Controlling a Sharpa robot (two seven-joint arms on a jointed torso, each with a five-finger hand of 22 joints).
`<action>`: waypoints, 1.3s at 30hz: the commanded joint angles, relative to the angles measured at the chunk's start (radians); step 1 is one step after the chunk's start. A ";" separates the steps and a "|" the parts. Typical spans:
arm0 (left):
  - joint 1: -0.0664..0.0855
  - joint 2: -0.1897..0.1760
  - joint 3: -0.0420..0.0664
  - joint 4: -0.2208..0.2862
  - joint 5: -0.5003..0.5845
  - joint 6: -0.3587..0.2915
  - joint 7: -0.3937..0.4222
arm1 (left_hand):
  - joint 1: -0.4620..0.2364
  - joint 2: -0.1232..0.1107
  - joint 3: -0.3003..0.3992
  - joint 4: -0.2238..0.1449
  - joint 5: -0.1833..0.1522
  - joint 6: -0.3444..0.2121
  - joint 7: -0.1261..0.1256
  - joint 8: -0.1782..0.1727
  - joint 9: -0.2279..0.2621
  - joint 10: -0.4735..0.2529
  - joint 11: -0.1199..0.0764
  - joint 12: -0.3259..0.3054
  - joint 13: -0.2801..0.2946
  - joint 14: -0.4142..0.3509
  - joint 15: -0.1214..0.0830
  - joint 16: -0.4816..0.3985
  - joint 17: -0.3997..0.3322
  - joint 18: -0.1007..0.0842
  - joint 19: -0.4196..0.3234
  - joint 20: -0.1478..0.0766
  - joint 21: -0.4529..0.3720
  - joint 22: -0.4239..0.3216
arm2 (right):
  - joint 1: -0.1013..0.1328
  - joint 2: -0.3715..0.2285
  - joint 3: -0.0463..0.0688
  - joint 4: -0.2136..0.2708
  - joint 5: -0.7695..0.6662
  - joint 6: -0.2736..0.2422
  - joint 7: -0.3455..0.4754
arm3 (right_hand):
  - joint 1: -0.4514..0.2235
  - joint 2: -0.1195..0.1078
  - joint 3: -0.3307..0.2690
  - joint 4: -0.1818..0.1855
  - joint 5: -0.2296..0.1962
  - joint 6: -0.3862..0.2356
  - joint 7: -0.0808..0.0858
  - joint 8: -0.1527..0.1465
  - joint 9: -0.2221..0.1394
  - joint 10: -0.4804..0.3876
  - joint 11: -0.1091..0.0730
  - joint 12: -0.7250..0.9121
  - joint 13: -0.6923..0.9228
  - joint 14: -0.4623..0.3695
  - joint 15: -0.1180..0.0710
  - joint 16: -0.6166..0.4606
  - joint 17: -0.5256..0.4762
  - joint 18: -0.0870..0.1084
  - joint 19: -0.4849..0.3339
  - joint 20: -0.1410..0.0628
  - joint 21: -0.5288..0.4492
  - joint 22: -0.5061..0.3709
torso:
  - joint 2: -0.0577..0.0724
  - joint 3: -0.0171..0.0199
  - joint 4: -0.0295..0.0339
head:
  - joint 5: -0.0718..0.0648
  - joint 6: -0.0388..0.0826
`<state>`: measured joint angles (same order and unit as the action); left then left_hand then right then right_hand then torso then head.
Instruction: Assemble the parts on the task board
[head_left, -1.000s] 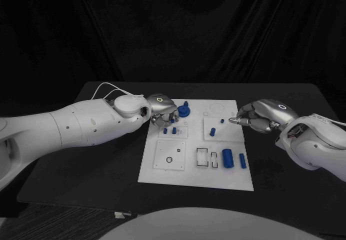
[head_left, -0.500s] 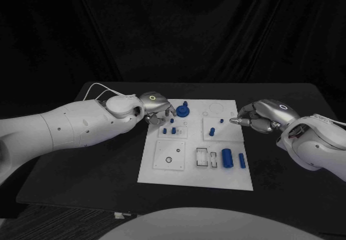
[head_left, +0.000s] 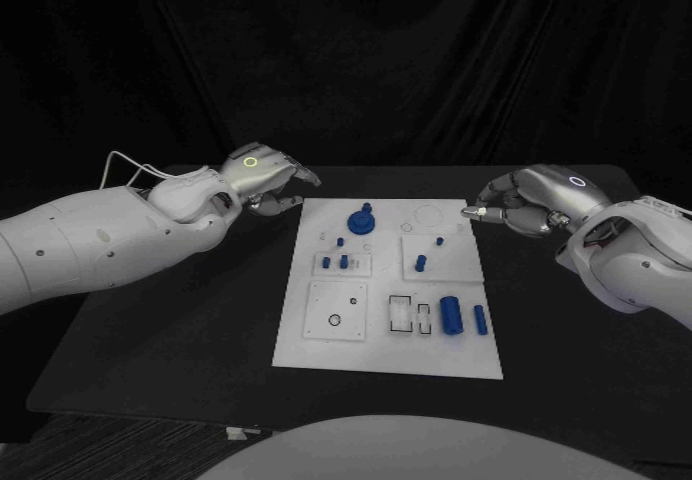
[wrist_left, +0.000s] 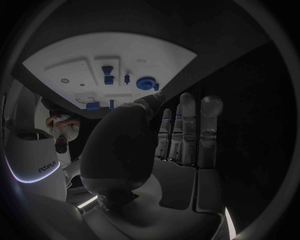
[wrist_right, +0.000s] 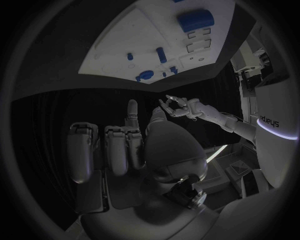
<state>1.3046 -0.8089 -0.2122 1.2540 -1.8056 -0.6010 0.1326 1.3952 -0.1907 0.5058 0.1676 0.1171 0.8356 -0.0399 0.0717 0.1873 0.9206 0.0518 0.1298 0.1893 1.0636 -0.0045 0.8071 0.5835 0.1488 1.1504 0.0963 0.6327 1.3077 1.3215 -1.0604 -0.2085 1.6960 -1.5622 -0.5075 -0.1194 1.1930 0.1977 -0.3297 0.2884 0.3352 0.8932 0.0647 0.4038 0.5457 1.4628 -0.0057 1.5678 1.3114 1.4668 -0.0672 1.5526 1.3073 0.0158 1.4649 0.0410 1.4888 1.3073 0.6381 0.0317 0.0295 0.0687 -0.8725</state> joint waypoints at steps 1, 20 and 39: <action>0.017 -0.026 0.000 0.027 0.021 -0.223 0.010 | -0.028 -0.003 0.000 0.043 0.003 0.026 0.015 0.004 -0.005 -0.037 0.016 0.013 -0.007 -0.108 0.017 -0.176 -0.084 0.021 -0.144 0.019 -0.234 -0.021 | 0.030 0.009 0.001 0.003 -0.003 -0.063 -0.023 | 0.023 0.004 -0.007 -0.001 0.018 0.009 -0.004 -0.004 -0.002 0.081 -0.009 -0.028 0.211 0.093 -0.008 -0.006 0.209 0.008 0.059 -0.004 -0.004 0.232 | -0.002 -0.0023 0.0000 | -0.016 0.000; -0.019 -0.076 -0.001 0.132 1.508 0.313 0.677 | -0.296 0.187 -0.419 0.124 0.201 -0.467 0.107 -0.034 -0.149 -0.777 -0.013 -0.061 -0.156 -1.064 0.054 -0.807 -0.583 0.027 -1.118 0.082 -0.612 -1.116 | 0.075 0.106 0.001 -0.060 -0.042 -0.031 0.011 | 0.338 -0.295 0.583 -0.006 0.055 0.055 0.028 -0.115 -0.061 -0.254 0.025 -1.307 -0.950 0.070 0.018 -0.067 0.103 0.032 0.012 0.014 -0.119 0.197 | -0.001 -0.0135 0.0079 | -0.036 0.000; -0.090 -0.097 -0.001 0.197 1.795 0.587 0.717 | -0.197 0.303 -0.611 0.123 0.254 -0.480 0.122 -0.034 -0.149 -0.855 -0.002 0.007 -0.159 -1.064 0.099 -0.807 -0.583 0.029 -1.127 0.160 -0.614 -1.175 | 0.026 0.166 0.001 -0.116 -0.233 0.179 -0.038 | 0.223 -0.416 0.632 -0.048 -0.190 -0.021 -0.009 -0.287 -0.180 -0.575 0.075 -1.369 -1.032 0.034 0.038 -0.108 0.029 0.053 -0.041 0.040 -0.234 0.171 | 0.002 -0.0166 0.0061 | -0.042 0.000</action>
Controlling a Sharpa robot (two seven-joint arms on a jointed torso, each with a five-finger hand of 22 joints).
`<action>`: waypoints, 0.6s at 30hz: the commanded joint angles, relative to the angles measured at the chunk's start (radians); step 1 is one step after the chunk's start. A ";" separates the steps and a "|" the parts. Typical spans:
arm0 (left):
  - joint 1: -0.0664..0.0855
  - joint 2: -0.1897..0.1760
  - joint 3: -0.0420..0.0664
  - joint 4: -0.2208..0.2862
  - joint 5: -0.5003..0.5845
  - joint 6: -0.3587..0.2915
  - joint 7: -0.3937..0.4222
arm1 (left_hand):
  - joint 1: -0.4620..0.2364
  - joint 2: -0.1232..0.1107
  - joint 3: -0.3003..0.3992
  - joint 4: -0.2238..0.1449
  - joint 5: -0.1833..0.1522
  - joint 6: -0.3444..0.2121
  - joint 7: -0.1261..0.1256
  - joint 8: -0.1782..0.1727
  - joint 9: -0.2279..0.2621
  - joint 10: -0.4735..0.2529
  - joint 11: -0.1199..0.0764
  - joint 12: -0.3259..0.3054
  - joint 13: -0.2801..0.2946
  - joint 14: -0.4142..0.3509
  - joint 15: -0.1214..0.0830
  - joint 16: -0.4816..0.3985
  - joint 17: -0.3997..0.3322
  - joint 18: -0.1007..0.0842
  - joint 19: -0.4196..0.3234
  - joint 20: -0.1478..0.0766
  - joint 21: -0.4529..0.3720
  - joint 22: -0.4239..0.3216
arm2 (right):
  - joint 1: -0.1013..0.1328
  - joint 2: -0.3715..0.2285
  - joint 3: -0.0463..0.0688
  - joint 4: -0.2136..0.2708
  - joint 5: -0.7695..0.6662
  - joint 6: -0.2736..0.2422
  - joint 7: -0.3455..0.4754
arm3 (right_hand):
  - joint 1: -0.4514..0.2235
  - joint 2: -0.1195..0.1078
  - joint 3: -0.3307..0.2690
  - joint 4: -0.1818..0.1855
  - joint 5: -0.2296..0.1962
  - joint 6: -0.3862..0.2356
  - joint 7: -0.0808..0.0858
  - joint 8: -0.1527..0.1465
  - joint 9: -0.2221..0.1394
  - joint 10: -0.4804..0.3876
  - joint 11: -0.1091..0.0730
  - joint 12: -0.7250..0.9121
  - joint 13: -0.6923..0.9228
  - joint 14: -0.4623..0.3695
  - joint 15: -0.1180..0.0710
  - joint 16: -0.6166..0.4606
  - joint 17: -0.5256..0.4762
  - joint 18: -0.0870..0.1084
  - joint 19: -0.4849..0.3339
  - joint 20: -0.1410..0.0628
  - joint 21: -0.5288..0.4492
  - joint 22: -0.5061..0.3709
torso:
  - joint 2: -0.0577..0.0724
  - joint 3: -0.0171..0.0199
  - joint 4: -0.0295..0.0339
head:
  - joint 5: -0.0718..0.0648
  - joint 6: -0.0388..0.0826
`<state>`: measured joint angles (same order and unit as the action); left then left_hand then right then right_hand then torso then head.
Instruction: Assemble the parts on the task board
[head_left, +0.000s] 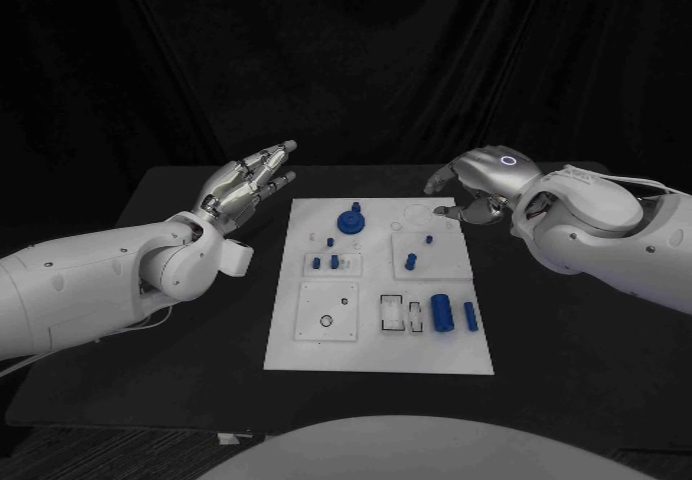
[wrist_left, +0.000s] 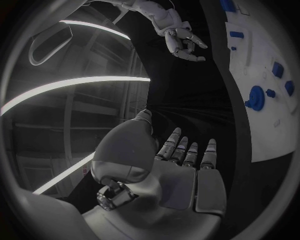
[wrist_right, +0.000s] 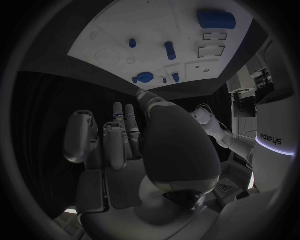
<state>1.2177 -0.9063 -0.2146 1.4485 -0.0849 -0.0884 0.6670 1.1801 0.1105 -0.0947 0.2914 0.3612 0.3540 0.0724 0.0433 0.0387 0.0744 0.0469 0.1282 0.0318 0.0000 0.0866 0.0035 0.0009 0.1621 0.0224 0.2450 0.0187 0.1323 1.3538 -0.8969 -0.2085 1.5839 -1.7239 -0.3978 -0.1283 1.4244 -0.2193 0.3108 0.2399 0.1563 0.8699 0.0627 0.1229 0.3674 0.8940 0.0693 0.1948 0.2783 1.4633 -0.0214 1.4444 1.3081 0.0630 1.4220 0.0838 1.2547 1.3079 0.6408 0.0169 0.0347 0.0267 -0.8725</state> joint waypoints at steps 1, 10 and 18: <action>-0.004 0.000 0.001 0.002 0.075 0.077 0.182 | 0.028 0.004 -0.016 0.000 0.016 0.003 0.011 -0.005 0.000 -0.010 0.005 0.013 -0.001 0.000 0.009 -0.004 -0.001 0.015 0.001 0.015 0.000 0.001 | -0.009 0.004 0.001 -0.005 -0.074 0.075 -0.030 | -0.026 -0.005 -0.040 0.011 -0.062 -0.031 -0.017 -0.028 -0.014 -0.044 0.001 -0.001 -0.005 0.038 -0.007 0.001 0.029 0.006 0.002 -0.003 -0.003 0.169 | -0.001 -0.0019 0.0002 | 0.001 0.000; -0.009 0.000 0.001 0.001 0.078 0.099 0.177 | 0.093 0.023 -0.043 -0.001 0.063 0.029 0.029 -0.002 0.002 -0.014 0.026 0.047 0.000 0.009 0.027 0.002 0.003 0.016 0.007 0.036 0.003 0.010 | -0.029 0.018 0.001 -0.018 -0.083 0.119 -0.015 | 0.049 0.014 -0.058 0.001 0.067 -0.025 -0.030 -0.034 -0.047 -0.084 0.003 0.026 -0.049 0.037 -0.006 -0.003 0.021 0.008 0.006 -0.002 -0.014 0.169 | 0.000 0.0000 -0.0009 | 0.000 0.000; -0.010 0.002 0.001 -0.002 0.078 0.107 0.175 | 0.115 0.031 -0.056 -0.001 0.069 0.030 0.030 -0.002 0.002 -0.015 0.028 0.061 0.001 0.023 0.046 0.012 0.009 0.017 0.015 0.042 0.007 0.025 | -0.046 0.028 0.001 -0.031 -0.084 0.145 -0.002 | 0.056 0.015 -0.050 -0.010 0.098 -0.017 -0.032 -0.033 -0.052 -0.075 0.002 0.038 -0.058 0.038 -0.007 -0.003 0.021 0.007 0.007 -0.003 -0.015 0.169 | -0.002 0.0008 -0.0022 | 0.004 0.000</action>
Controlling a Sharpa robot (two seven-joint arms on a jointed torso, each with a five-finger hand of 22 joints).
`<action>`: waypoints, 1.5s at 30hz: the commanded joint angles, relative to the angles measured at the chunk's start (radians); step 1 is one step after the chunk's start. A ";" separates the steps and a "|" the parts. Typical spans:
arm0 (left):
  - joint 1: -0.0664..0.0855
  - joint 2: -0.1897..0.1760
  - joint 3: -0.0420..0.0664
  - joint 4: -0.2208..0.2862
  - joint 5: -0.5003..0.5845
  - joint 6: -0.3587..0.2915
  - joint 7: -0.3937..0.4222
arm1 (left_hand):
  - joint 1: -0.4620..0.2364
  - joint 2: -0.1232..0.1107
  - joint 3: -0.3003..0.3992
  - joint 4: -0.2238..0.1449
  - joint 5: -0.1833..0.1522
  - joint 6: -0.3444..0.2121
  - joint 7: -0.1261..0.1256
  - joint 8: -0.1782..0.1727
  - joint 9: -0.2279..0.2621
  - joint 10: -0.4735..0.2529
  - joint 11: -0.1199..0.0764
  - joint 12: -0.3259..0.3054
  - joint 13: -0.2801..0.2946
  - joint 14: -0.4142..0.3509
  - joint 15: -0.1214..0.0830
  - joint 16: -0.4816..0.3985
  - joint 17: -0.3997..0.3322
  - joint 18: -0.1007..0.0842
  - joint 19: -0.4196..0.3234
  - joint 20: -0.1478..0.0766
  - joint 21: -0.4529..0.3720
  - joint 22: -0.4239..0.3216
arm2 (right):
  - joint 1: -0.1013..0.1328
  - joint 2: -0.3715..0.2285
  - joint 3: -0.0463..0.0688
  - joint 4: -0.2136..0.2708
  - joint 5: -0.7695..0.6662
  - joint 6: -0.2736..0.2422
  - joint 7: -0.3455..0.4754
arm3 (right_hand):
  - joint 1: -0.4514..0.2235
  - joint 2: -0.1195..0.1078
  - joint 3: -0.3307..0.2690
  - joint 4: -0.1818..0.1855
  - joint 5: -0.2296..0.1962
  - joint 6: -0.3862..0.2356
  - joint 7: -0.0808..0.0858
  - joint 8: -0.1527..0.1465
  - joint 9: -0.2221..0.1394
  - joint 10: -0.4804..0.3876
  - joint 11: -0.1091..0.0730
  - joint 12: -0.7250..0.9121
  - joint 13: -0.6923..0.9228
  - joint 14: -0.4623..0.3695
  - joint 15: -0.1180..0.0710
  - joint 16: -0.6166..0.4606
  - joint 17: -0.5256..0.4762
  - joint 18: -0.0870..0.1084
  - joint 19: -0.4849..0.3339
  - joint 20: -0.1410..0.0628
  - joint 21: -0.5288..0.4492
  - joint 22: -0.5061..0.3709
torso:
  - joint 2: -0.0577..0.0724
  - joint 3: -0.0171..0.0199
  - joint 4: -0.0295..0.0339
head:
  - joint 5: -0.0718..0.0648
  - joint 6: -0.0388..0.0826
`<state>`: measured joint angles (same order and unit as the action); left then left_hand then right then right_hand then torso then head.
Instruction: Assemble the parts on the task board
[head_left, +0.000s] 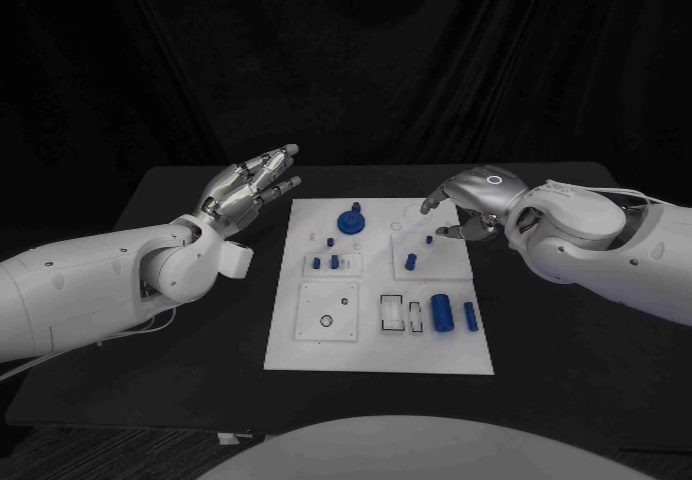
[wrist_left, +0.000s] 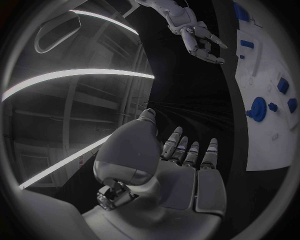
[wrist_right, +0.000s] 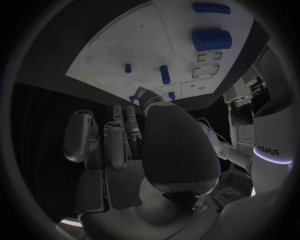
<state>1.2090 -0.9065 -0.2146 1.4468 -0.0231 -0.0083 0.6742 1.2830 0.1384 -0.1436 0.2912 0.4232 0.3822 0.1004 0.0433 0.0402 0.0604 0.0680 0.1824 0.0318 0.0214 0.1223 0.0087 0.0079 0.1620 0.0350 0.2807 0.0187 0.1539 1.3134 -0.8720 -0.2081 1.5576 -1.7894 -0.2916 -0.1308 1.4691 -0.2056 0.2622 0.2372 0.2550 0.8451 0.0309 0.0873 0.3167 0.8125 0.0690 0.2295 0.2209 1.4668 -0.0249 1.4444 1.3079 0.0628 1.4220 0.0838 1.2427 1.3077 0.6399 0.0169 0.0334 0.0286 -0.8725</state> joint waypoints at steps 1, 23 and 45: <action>-0.002 0.002 0.001 -0.001 0.016 0.029 0.166 | 0.014 0.004 -0.008 -0.001 0.008 0.002 0.003 -0.002 0.001 -0.001 0.007 0.008 0.001 0.002 0.012 0.007 0.002 0.017 0.003 0.007 0.007 0.002 | -0.008 0.005 0.001 -0.007 -0.019 0.042 0.002 | 0.007 0.003 0.000 -0.009 -0.011 0.015 0.001 0.005 -0.003 0.019 0.001 0.013 -0.003 0.035 -0.004 -0.002 0.022 0.007 0.008 -0.003 -0.003 0.170 | -0.001 0.0010 -0.0008 | 0.002 0.000; -0.005 0.016 0.001 -0.025 0.016 0.059 0.142 | 0.106 0.013 -0.021 -0.006 0.087 0.038 0.021 0.003 0.004 -0.003 0.022 0.038 0.002 0.018 0.057 0.034 0.008 0.010 0.013 0.012 0.010 0.012 | -0.052 0.037 0.001 -0.061 -0.019 0.004 0.041 | -0.019 0.009 0.049 -0.051 0.088 0.043 0.017 0.011 -0.022 0.061 -0.005 0.098 -0.003 0.068 -0.013 0.053 0.113 -0.009 0.051 -0.013 0.080 0.192 | 0.000 0.0007 -0.0005 | 0.001 0.000; -0.008 0.021 0.001 -0.024 0.016 0.070 0.133 | 0.150 0.014 -0.024 -0.010 0.123 0.056 0.038 0.006 0.006 0.012 0.045 0.071 0.005 0.040 0.078 0.067 0.015 -0.003 0.034 0.015 0.020 0.038 | -0.070 0.088 0.001 -0.145 -0.019 -0.028 0.045 | -0.040 0.004 0.114 -0.077 0.093 0.090 0.014 0.037 -0.007 0.110 -0.004 0.138 0.002 0.068 -0.012 0.051 0.109 -0.008 0.051 -0.012 0.084 0.192 | 0.000 0.0003 -0.0004 | 0.000 0.000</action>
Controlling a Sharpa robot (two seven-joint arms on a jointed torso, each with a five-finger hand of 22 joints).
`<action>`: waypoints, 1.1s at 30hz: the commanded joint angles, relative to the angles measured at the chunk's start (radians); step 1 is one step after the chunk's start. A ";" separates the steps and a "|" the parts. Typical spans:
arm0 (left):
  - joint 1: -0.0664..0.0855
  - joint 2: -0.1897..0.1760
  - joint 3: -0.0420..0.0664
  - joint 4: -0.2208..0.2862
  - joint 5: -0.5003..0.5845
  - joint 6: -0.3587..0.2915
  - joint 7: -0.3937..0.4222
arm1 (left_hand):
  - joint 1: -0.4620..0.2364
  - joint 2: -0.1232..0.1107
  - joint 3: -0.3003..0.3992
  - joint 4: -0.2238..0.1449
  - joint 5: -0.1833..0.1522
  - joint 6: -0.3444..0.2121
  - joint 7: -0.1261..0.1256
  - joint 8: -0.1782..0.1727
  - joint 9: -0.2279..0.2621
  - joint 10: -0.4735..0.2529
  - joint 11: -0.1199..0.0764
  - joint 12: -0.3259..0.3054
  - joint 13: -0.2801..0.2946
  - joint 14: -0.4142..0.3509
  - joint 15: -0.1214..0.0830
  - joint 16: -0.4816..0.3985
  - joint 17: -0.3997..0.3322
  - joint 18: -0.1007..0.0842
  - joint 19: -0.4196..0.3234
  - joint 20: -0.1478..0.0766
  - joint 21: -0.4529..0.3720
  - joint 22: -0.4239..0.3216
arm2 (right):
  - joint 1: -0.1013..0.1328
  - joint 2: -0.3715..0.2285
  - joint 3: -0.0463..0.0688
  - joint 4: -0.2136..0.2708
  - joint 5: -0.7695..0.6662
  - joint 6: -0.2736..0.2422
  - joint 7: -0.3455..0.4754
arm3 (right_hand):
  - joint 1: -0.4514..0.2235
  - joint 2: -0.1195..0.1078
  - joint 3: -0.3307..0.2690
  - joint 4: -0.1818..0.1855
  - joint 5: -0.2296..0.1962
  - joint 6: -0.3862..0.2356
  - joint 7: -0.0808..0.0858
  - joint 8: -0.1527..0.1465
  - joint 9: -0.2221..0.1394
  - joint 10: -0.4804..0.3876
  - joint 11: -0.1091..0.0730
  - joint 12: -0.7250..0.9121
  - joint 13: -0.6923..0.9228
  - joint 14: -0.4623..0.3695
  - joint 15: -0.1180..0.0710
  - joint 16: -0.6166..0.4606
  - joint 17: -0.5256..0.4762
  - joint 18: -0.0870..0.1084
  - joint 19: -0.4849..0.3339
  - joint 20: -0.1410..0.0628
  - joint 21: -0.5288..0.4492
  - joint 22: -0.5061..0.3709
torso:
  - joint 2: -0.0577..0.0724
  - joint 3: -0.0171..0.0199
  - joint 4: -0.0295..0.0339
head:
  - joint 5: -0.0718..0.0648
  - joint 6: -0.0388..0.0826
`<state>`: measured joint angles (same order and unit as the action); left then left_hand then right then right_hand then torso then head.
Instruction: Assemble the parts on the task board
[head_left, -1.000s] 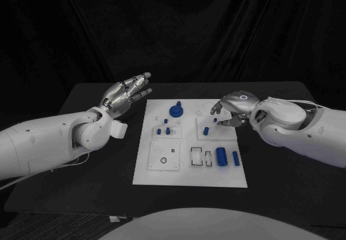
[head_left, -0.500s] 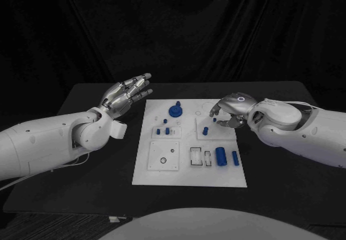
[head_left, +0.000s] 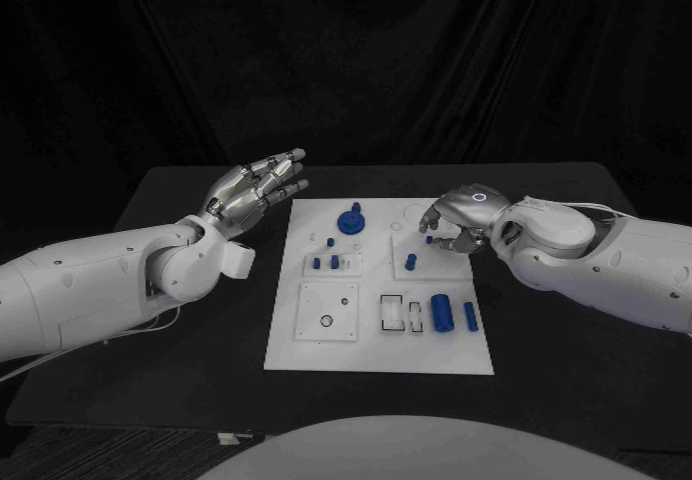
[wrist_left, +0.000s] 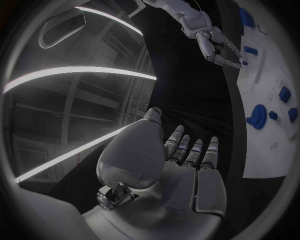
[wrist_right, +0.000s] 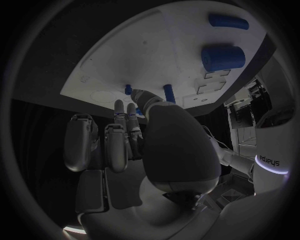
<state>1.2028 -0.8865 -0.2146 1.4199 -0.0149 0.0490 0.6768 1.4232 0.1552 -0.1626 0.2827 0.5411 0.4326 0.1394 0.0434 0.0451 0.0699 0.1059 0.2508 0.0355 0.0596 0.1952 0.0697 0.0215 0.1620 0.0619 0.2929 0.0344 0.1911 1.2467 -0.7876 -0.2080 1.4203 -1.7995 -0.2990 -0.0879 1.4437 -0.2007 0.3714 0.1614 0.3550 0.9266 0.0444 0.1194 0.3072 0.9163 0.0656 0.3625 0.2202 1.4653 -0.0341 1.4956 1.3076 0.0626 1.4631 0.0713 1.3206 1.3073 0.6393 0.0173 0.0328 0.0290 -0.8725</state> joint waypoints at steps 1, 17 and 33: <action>-0.002 0.001 0.001 0.002 0.008 0.013 0.131 | 0.012 -0.003 -0.005 -0.002 0.008 0.006 -0.001 0.006 0.001 0.003 0.007 0.003 0.001 0.002 0.007 0.007 0.001 -0.004 0.009 0.003 0.005 0.004 | -0.004 0.006 0.001 -0.013 -0.009 -0.019 0.002 | -0.016 -0.001 0.006 -0.002 -0.010 0.011 0.001 0.006 0.004 0.006 0.000 0.006 0.003 0.069 -0.003 0.000 0.109 -0.008 0.010 0.000 0.006 0.192 | 0.000 -0.0001 0.0003 | -0.001 0.000; -0.005 0.003 0.001 0.001 0.008 0.021 0.128 | 0.038 -0.001 -0.006 -0.004 0.028 0.010 0.004 0.006 0.001 0.007 0.013 0.011 0.002 0.017 0.049 0.034 0.005 -0.040 0.049 0.004 0.024 0.042 | -0.011 0.032 0.001 -0.053 -0.009 0.012 0.001 | -0.031 0.006 0.016 -0.020 -0.024 0.057 0.011 0.041 0.037 0.018 -0.002 0.029 0.013 0.069 -0.004 -0.002 0.105 -0.008 0.009 -0.001 0.005 0.191 | 0.000 -0.0003 0.0004 | -0.002 0.000; -0.008 0.004 0.001 -0.004 0.008 0.023 0.125 | 0.048 -0.002 -0.005 -0.006 0.034 0.026 0.011 0.008 0.003 0.015 0.021 0.023 0.004 0.025 0.060 0.046 0.007 -0.056 0.059 0.003 0.029 0.048 | -0.018 0.050 0.001 -0.072 -0.009 0.018 0.017 | -0.036 0.006 0.029 -0.030 -0.021 0.045 0.038 0.030 0.036 0.027 -0.008 0.038 0.016 0.068 -0.008 -0.003 0.104 -0.008 0.009 -0.003 0.007 0.192 | 0.000 -0.0003 0.0003 | 0.002 0.000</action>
<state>1.1964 -0.8849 -0.2145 1.4148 -0.0143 0.0591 0.6774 1.4604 0.1501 -0.1653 0.2799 0.5711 0.4523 0.1518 0.0476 0.0470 0.0839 0.1199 0.2678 0.0381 0.0862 0.2469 0.1124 0.0275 0.1145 0.1136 0.2985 0.0600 0.2380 1.2319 -0.7385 -0.2080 1.3503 -1.8001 -0.2885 -0.0807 1.4156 -0.1947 0.3976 0.1351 0.3380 0.9696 0.0741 0.1530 0.3430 0.9387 0.0555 0.3969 0.2344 1.4653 -0.0340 1.4955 1.3074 0.0626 1.4631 0.0713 1.3243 1.3080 0.6391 0.0169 0.0330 0.0301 -0.8725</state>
